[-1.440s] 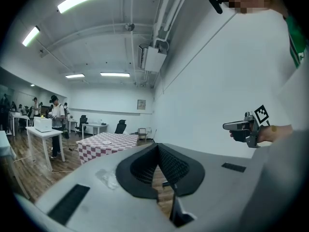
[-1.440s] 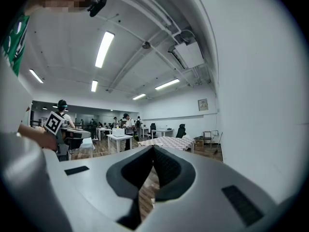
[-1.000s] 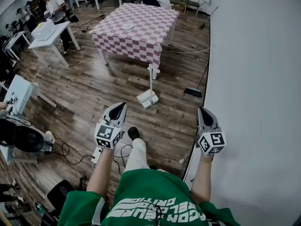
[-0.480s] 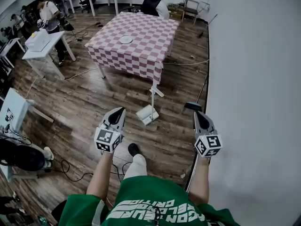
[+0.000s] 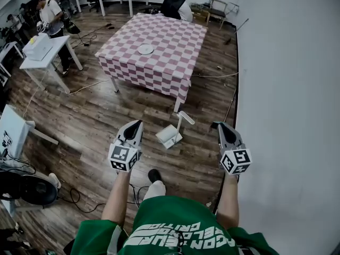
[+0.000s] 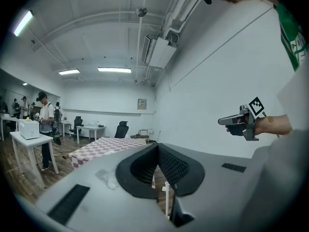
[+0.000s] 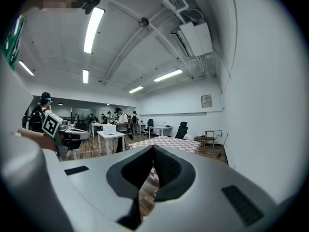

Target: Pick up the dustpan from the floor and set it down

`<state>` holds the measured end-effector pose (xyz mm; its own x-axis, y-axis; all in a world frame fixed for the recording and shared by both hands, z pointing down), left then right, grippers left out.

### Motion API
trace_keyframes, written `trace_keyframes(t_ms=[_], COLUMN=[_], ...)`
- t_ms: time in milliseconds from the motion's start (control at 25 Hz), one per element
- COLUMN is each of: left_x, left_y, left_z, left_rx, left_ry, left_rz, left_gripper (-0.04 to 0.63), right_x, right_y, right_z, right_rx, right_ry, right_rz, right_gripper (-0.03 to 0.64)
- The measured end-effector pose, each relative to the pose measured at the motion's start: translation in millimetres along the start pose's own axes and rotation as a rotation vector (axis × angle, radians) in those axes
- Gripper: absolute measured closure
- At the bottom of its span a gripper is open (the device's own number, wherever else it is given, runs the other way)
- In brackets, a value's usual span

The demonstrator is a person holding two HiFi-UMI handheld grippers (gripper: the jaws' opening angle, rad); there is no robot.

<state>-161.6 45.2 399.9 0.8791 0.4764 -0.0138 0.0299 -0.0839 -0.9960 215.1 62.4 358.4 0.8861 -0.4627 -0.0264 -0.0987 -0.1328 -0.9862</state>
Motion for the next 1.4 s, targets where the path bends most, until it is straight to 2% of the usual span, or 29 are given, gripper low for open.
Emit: trace_keyframes(t_ms=[480, 800, 1040, 1160, 1400], left_x=[-68.7, -79.3, -70.5, -72.6, -75.7], left_y=[-1.0, -14.4, -26.7, -32.6, -27.5], left_z=[-45.7, -67.4, -83.8, -89.5, -105.7], left_rx=[-0.002, -0.03, -0.06, -0.081, -0.074], left_ry=[-0.022, -0.045, -0.062, -0.036, 0.074], left_rz=[0.028, 0.043, 0.047, 0.049, 0.06], left_gripper=[0.594, 0.594, 0.594, 0.594, 0.594], right_x=[-3.0, -0.9, 9.6, 20.0, 51.8], right_y=[10.7, 0.9, -10.4, -14.1, -23.3], right_z=[-75.6, -105.5, -123.6, -137.4, -177.6], right_rx=[-0.035, -0.076, -0.109, -0.118, -0.139], right_ry=[-0.015, 0.02, 0.05, 0.074, 0.148], right_rz=[0.006, 0.017, 0.024, 0.029, 0.092], right_gripper=[0.609, 0.609, 0.609, 0.609, 0.609])
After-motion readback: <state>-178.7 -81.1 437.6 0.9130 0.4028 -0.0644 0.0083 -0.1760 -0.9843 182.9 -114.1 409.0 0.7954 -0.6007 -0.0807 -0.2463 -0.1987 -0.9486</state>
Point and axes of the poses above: the fingertips, and each gripper's own axes: z backward along the fingers, x to its right, y out of its top, the point moved 8 cm from there along z, backward along the fingers, and after that the axes turned 3 degrees about y, right-handed, at the moved point
